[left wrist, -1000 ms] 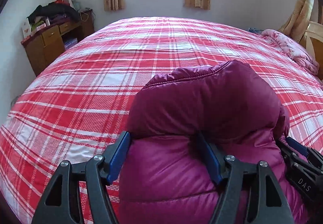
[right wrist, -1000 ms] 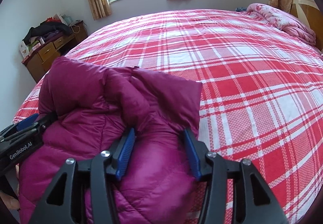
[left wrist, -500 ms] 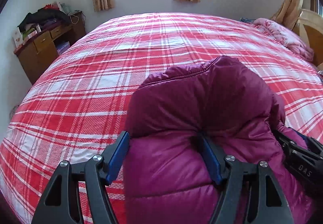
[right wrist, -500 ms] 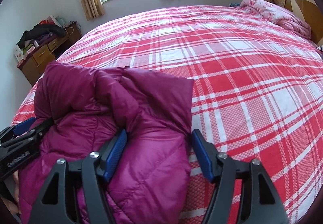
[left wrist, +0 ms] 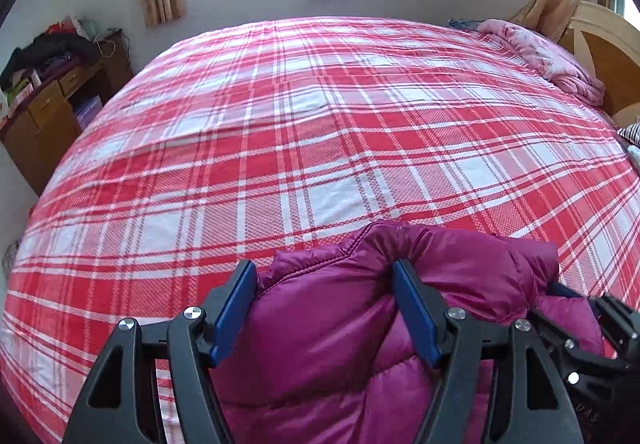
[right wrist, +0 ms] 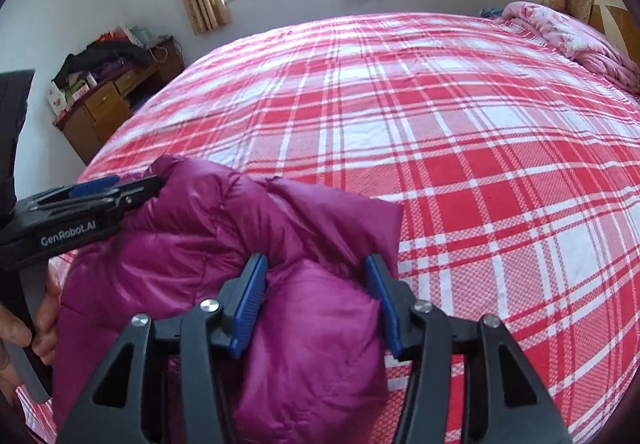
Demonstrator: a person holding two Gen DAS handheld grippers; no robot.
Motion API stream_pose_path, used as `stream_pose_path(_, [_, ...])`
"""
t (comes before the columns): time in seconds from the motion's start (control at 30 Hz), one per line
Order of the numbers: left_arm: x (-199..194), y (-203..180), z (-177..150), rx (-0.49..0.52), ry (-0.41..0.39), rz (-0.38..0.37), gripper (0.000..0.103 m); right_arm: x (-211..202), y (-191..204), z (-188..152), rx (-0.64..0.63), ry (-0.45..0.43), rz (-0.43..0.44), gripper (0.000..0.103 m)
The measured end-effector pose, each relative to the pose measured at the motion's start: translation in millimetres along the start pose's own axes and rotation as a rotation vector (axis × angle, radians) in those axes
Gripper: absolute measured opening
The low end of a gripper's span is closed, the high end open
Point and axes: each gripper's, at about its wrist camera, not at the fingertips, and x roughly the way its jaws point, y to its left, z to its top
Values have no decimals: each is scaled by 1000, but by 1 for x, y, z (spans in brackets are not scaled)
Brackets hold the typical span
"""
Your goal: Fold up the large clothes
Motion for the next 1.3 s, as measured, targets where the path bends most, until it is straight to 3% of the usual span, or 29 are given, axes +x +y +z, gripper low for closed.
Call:
stream_pose_path(0.17, [11, 5, -5, -24, 35, 1, 71, 11, 7, 5, -34, 11, -54, 64])
stream_pose_path(0.27, [-18, 13, -7, -27, 9, -34, 71, -6, 6, 6, -47, 14, -69, 64])
stream_pose_path(0.37, [-71, 39, -19, -65, -71, -141, 71, -48, -14, 3, 10, -61, 32, 68])
stream_pose_path(0.4, [-87, 50, -28, -76, -89, -176, 71, -60, -23, 1, 40, -65, 86, 78])
stream_pose_path(0.5, [-107, 83, -56, -149, -80, -310, 79, -78, -50, -12, 150, -47, 269, 92])
stream_pose_path(0.63, [-89, 113, -100, -332, 12, -470, 79, -62, -58, -32, 231, 60, 373, 92])
stream_pose_path(0.77, [-61, 110, -128, -459, 94, -630, 79, -38, -48, -48, 254, 111, 452, 92])
stream_pose_path(0.83, [-49, 97, -131, -461, 123, -710, 79, -34, -42, -47, 238, 75, 455, 97])
stream_pose_path(0.9, [-44, 86, -129, -422, 107, -703, 79, -31, -31, -45, 194, 72, 444, 103])
stream_pose_path(1.07, [-42, 66, -130, -369, 44, -693, 83, -24, -11, -44, 96, 57, 439, 103])
stream_pose_path(1.13, [-46, 52, -132, -322, 9, -646, 83, -22, -6, -42, 92, 62, 423, 94])
stream_pose_path(1.2, [-48, 40, -129, -299, 7, -609, 83, -22, -6, -43, 108, 76, 433, 69])
stream_pose_path(1.27, [-57, 30, -125, -283, -2, -571, 71, -21, -9, -46, 169, 112, 496, 49])
stream_pose_path(1.3, [-62, 28, -124, -271, -7, -556, 68, -23, -9, -49, 185, 113, 497, 44])
